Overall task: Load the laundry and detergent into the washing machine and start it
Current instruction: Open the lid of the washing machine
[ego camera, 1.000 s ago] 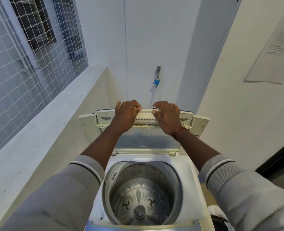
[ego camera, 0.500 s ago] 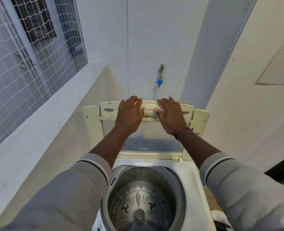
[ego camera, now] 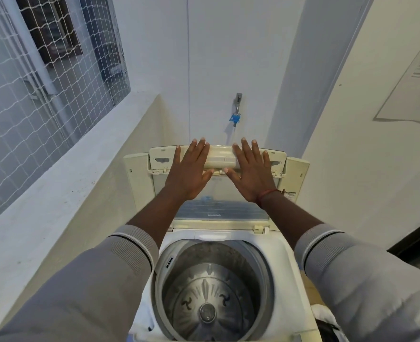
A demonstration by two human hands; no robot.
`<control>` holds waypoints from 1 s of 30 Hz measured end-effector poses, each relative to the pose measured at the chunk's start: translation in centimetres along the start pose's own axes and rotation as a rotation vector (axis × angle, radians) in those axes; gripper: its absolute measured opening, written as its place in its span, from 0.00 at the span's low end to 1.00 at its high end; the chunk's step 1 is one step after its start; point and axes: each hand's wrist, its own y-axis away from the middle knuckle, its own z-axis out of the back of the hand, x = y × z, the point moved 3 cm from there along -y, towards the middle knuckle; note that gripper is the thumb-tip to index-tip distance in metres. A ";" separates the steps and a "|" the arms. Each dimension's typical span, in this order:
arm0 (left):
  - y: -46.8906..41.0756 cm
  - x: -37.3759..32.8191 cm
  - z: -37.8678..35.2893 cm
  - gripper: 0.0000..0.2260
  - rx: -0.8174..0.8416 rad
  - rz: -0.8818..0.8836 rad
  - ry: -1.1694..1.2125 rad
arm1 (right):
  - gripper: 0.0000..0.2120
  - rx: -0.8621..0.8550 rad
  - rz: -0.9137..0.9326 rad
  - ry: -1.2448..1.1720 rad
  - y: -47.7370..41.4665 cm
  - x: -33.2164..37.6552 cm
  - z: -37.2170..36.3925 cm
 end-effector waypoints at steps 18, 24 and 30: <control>4.5 -0.8 1.7 0.34 -0.076 0.030 -0.016 | 0.37 -0.099 -0.079 0.026 4.9 1.7 1.6; 8.4 -2.6 2.5 0.34 -0.102 0.076 -0.009 | 0.38 -0.095 -0.147 0.008 9.3 2.3 2.2; 12.9 -5.4 3.1 0.35 -0.095 0.096 0.034 | 0.39 -0.091 -0.171 -0.022 14.8 2.7 3.5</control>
